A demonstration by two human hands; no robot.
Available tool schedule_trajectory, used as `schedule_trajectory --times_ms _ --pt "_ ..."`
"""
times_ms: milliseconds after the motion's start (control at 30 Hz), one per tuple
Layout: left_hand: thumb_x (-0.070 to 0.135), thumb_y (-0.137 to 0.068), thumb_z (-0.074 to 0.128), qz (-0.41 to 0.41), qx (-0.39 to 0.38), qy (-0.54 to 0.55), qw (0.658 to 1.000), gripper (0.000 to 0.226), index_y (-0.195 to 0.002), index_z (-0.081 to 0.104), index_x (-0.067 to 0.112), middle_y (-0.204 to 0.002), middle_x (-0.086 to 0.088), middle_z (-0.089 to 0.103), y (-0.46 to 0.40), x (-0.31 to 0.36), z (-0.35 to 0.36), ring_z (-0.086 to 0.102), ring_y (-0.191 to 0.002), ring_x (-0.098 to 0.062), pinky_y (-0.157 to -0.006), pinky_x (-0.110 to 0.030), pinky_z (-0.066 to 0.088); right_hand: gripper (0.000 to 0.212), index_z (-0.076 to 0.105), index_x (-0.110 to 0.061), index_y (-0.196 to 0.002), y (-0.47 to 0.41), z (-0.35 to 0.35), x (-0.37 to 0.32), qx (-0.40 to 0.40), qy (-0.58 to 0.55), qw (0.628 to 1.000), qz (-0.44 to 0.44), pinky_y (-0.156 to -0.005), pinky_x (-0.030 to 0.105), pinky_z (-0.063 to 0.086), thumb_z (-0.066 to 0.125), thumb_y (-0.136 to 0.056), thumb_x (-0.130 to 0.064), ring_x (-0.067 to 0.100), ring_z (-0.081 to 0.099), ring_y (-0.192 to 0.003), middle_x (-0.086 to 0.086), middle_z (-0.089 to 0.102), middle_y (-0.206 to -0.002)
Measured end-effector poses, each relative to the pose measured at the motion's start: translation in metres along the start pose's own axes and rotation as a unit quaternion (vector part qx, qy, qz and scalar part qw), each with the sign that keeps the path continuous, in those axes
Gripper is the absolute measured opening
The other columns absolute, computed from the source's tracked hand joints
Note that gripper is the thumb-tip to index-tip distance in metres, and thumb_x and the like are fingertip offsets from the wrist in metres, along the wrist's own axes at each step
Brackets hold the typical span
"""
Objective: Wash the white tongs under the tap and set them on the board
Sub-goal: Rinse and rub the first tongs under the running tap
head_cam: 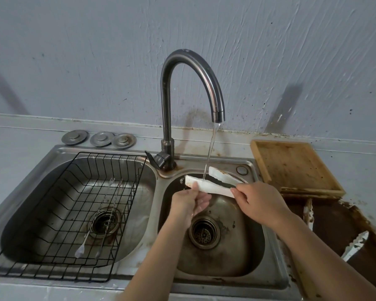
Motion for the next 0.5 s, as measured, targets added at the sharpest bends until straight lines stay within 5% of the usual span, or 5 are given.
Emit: schedule_trajectory --times_ms 100,233,500 --pt "0.022 -0.085 0.065 0.002 -0.031 -0.05 0.998 0.022 -0.088 0.063 0.0 -0.078 -0.01 0.072 0.002 -0.008 0.011 0.071 -0.065 -0.01 -0.065 -0.021 0.058 0.039 0.045 -0.027 -0.062 0.0 0.0 0.007 -0.006 0.016 1.0 0.0 -0.052 0.029 0.045 0.032 -0.097 -0.042 0.006 0.044 -0.046 -0.007 0.044 -0.051" --pt "0.028 -0.094 0.052 0.011 0.008 0.018 1.0 0.029 -0.094 0.063 0.001 -0.079 -0.011 0.072 -0.006 0.001 0.0 0.071 -0.071 -0.016 -0.059 -0.024 0.057 0.04 0.058 -0.019 -0.073 0.007 0.0 0.022 -0.021 -0.023 0.999 0.01 -0.05 0.023 0.042 0.035 -0.097 -0.04 0.009 0.051 -0.048 -0.005 0.052 -0.055" --pt "0.013 -0.09 0.058 0.036 -0.026 -0.029 0.999 0.011 -0.085 0.06 0.004 -0.083 -0.013 0.071 -0.003 -0.001 0.001 0.072 -0.077 -0.016 -0.066 -0.025 0.058 0.04 0.048 -0.024 -0.06 0.01 0.001 0.029 -0.053 -0.107 0.992 0.041 -0.048 0.019 0.031 0.039 -0.097 -0.036 0.005 0.043 -0.044 -0.005 0.047 -0.052"
Point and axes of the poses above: each hand's wrist, its own y-axis away from the middle knuckle, its own z-axis out of the palm, x = y × z, the point moved 3 cm from there along -y, towards the middle knuckle
